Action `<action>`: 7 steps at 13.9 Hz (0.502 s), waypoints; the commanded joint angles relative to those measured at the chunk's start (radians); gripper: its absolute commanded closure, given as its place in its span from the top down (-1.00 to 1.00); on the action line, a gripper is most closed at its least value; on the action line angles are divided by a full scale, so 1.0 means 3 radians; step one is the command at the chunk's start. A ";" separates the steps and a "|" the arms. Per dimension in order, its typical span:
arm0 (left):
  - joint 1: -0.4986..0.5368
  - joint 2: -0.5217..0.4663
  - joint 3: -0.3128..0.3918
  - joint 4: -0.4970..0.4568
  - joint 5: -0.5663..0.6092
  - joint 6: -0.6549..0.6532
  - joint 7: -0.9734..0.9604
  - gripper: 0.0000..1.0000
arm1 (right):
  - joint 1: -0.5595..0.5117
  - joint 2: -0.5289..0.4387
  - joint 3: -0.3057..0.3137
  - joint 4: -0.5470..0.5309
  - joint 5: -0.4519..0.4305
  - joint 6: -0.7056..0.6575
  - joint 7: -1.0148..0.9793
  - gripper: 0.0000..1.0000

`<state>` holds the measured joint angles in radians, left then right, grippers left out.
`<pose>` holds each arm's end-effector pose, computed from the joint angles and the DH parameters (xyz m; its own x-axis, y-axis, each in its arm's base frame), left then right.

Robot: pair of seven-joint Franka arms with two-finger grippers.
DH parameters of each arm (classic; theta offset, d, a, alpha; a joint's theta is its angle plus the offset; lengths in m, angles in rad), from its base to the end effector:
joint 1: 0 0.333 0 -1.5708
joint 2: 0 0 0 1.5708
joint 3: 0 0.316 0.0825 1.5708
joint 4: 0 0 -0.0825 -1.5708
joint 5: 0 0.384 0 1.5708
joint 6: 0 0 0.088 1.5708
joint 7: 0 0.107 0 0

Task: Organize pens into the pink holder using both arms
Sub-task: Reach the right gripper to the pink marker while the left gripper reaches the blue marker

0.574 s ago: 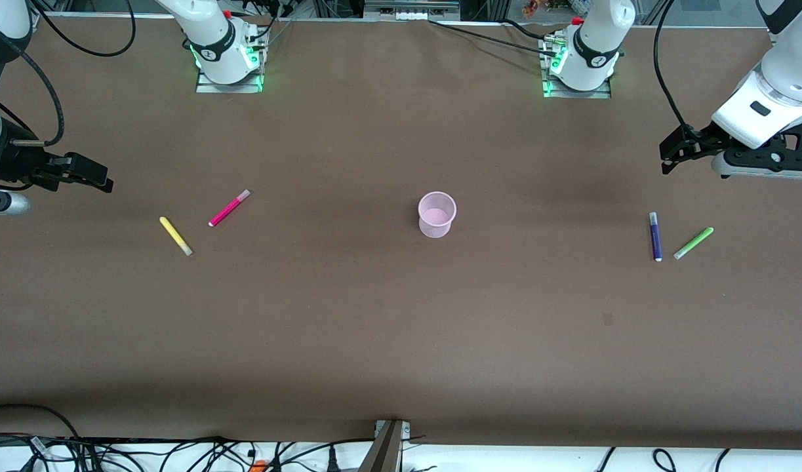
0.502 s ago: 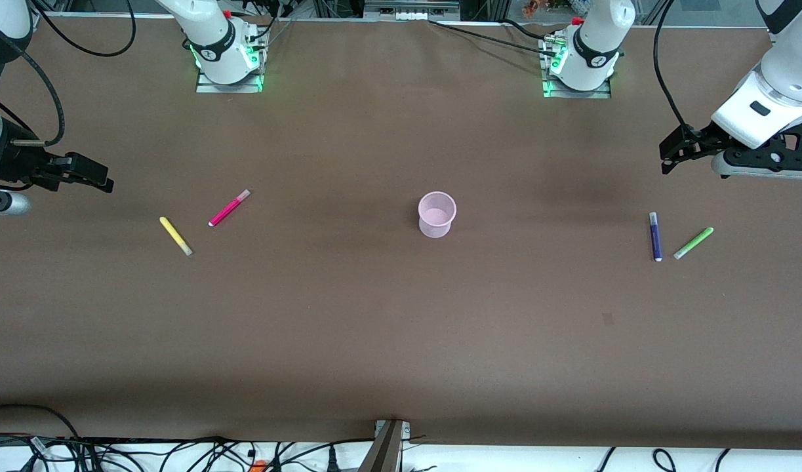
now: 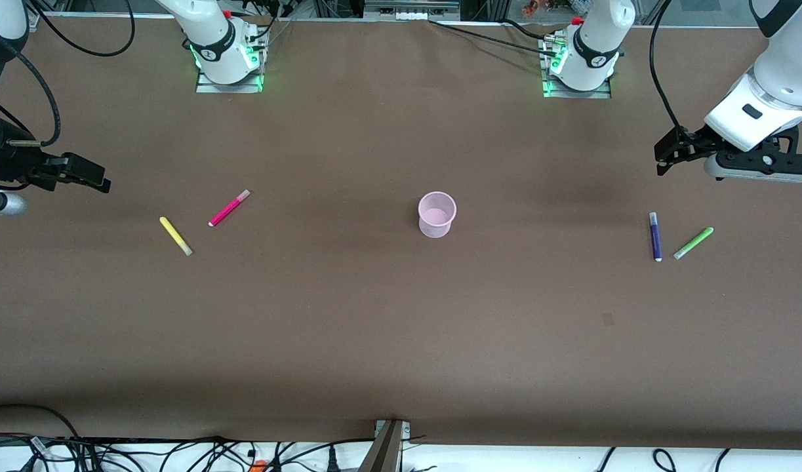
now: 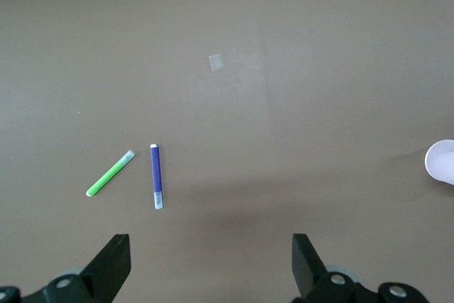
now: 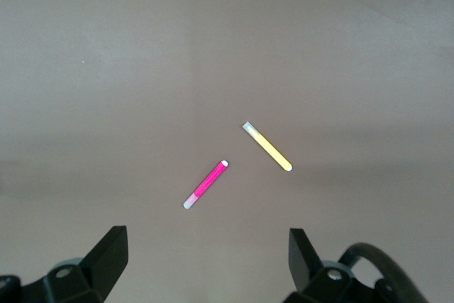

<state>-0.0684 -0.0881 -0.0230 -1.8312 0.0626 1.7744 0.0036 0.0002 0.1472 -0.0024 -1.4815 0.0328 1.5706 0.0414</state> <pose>0.5364 -0.0441 0.5664 0.9937 -0.1074 0.0306 -0.1053 -0.9924 -0.0638 0.5977 0.0023 0.5817 0.9973 -0.0435 -0.0594 -0.0454 -0.9985 -0.0300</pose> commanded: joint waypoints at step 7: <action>0.0585 0.0983 0.0051 0.0076 0.0072 -0.0025 0.0427 1.00 | -0.0006 0.0194 0.0044 -0.0093 -0.0012 0.0072 0.0996 0.99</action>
<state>0.0760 0.1256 0.0006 -1.8333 0.0649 1.7455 0.0716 -0.0011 0.1631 0.0023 -1.5048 0.0332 1.5733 0.2754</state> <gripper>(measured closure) 0.000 0.000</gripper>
